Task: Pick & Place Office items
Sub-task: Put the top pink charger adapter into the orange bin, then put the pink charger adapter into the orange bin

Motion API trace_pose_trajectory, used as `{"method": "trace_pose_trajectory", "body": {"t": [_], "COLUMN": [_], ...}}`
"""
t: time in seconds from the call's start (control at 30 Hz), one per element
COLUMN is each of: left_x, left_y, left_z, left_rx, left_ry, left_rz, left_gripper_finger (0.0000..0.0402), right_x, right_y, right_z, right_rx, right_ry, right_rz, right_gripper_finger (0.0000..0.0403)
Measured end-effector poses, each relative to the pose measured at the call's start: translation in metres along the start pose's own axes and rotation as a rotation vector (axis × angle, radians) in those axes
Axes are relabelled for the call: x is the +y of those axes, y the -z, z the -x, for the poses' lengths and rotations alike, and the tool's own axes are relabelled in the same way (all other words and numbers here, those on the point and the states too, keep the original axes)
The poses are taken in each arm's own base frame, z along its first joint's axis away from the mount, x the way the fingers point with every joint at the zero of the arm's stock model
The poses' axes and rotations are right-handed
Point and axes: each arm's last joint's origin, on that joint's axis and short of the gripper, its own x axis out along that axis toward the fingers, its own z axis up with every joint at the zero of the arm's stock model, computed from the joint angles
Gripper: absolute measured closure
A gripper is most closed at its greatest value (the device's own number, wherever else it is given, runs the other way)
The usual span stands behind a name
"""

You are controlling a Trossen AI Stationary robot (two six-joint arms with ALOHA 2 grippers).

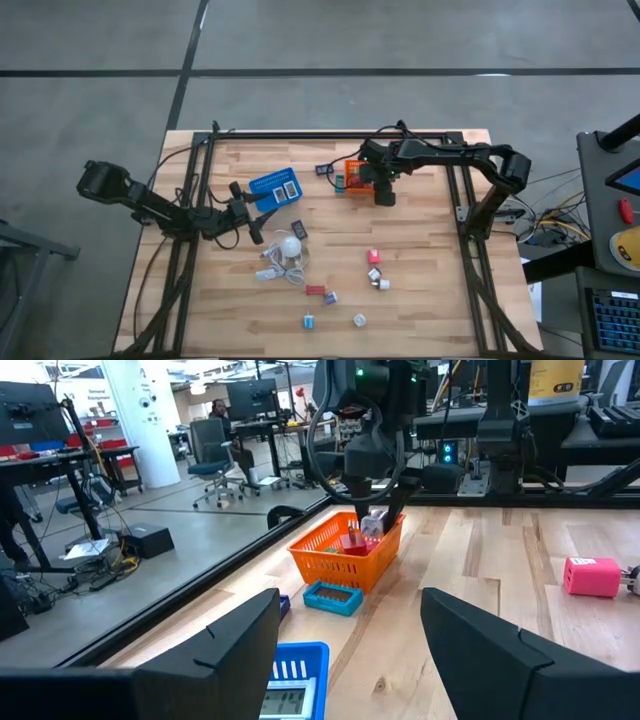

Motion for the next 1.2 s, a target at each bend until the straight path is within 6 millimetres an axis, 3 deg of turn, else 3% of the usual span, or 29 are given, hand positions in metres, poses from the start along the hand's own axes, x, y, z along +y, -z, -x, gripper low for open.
{"method": "trace_pose_trajectory", "body": {"t": [0.13,0.27,0.73,0.97,1.2], "left_x": [0.000,0.000,0.000,0.000,0.000], "left_y": [0.000,0.000,0.000,0.000,0.000], "left_z": [0.000,0.000,0.000,0.000,0.000], "left_rx": [0.000,0.000,0.000,0.000,0.001], "left_ry": [0.000,0.000,0.000,0.000,-0.008], "left_rz": [0.000,0.000,0.000,0.000,0.000], "left_gripper_finger": [0.0154,0.0154,0.0154,0.0154,0.0154], "right_x": [-0.002,-0.003,-0.015,-0.022,-0.033], "right_y": [0.000,-0.002,-0.024,-0.046,-0.077], "right_z": [0.002,0.006,0.035,0.049,0.031], "right_rx": [-0.003,-0.009,-0.116,-0.300,-0.315], "right_ry": [0.019,0.050,0.108,0.065,0.039], "right_rz": [-0.014,-0.017,0.028,0.084,0.117], "right_gripper_finger": [0.0180,0.0156,0.0157,0.0158,0.0157]}}
